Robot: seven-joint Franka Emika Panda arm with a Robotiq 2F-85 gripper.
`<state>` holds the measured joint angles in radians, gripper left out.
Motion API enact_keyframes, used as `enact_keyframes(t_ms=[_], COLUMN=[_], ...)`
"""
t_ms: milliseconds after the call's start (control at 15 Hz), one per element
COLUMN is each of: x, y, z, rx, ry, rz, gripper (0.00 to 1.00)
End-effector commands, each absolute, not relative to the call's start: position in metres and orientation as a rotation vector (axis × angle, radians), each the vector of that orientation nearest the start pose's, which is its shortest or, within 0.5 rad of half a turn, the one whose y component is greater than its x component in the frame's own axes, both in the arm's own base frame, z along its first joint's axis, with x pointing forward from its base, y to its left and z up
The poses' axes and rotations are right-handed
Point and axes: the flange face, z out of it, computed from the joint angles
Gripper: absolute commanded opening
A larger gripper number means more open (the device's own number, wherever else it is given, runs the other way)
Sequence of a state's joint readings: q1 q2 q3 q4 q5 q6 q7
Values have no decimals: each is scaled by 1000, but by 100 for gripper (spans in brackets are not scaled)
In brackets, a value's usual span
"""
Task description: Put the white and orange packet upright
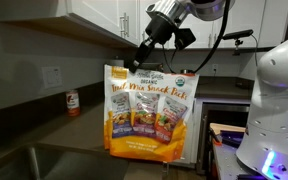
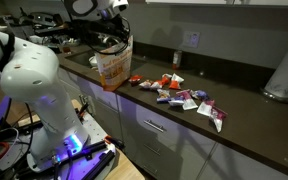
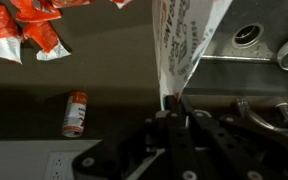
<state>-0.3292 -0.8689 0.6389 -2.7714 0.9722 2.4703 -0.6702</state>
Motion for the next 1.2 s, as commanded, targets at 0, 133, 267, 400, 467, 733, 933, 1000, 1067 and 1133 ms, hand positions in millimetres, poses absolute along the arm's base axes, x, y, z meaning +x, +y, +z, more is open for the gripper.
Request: enact_keyframes(t_ms=[0,133,267,400,467,733,933,1000,1067,1133], x=[345,349,351,352,352,351,350,349,348,347], y=[98,96,92,90,89,89,91,92,93,93], z=[451,449,447,447,448,449,453,454,456,459], rx=[-2832,-2838,-2845,-2849,-2849,-2852,-2851,-2851,-2851,-2850], ry=[-388,-359,-334,-318,-312,-314,-322,-327,-334,-341], rz=[-946,-964,-985,-1004,-1014,-1044,-1063,-1073,-1084,-1095], gripper=[6,6,6,6,6,6,6,6,6,6])
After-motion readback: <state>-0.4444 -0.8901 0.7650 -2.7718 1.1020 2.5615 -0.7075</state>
